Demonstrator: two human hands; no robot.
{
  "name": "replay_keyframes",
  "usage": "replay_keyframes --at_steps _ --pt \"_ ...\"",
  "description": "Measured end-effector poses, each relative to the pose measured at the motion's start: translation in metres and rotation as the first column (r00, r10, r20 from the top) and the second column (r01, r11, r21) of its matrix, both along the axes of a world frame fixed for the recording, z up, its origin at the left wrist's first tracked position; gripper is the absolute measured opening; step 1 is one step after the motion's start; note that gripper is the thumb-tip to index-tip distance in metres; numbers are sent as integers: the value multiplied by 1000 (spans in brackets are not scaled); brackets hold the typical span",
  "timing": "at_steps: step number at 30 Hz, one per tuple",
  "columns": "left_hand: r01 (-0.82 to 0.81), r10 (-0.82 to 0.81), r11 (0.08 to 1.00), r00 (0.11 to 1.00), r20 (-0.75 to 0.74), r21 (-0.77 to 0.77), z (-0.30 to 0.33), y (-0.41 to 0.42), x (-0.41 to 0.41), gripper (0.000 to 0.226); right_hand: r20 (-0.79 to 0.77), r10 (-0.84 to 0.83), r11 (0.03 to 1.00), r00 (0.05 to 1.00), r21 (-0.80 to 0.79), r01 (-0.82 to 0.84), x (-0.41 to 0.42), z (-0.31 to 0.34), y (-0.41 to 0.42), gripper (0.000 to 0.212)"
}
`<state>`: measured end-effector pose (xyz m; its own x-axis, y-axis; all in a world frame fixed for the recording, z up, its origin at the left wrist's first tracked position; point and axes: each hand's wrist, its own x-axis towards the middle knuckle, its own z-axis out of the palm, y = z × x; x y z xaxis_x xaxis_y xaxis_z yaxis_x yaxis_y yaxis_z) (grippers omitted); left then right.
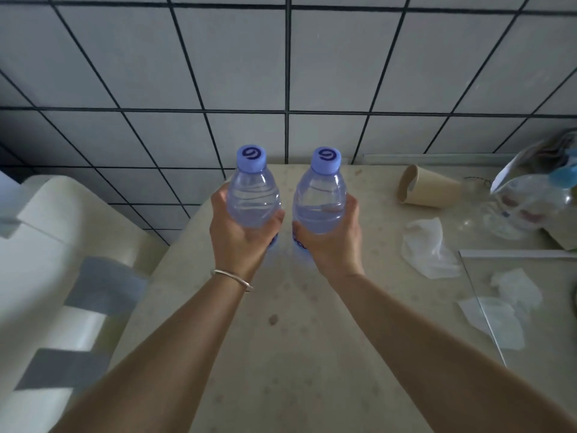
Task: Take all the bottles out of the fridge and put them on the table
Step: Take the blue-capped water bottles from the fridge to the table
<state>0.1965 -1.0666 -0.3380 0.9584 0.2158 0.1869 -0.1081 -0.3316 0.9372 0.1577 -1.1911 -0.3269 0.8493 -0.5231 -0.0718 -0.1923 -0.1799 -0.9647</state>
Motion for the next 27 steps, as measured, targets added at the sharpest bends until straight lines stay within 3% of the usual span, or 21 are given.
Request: replay_keyframes --at_steps 10,18,23,27 --pt "-28 28 998 1000 -2 -48 -11 6 -6 62 33 49 999 998 -23 -48 -11 -8 -3 72" --pt "137 -138 990 989 -55 -26 6 24 -18 81 -150 156 984 976 -67 -167 -34 9 -14 110" --pt "-12 18 997 996 -89 77 40 37 -68 97 -189 107 985 976 -110 -129 -88 42 -2 101" --pt "5 -4 1000 997 -72 20 78 46 -128 91 -118 120 983 986 -128 -135 -146 84 12 89"
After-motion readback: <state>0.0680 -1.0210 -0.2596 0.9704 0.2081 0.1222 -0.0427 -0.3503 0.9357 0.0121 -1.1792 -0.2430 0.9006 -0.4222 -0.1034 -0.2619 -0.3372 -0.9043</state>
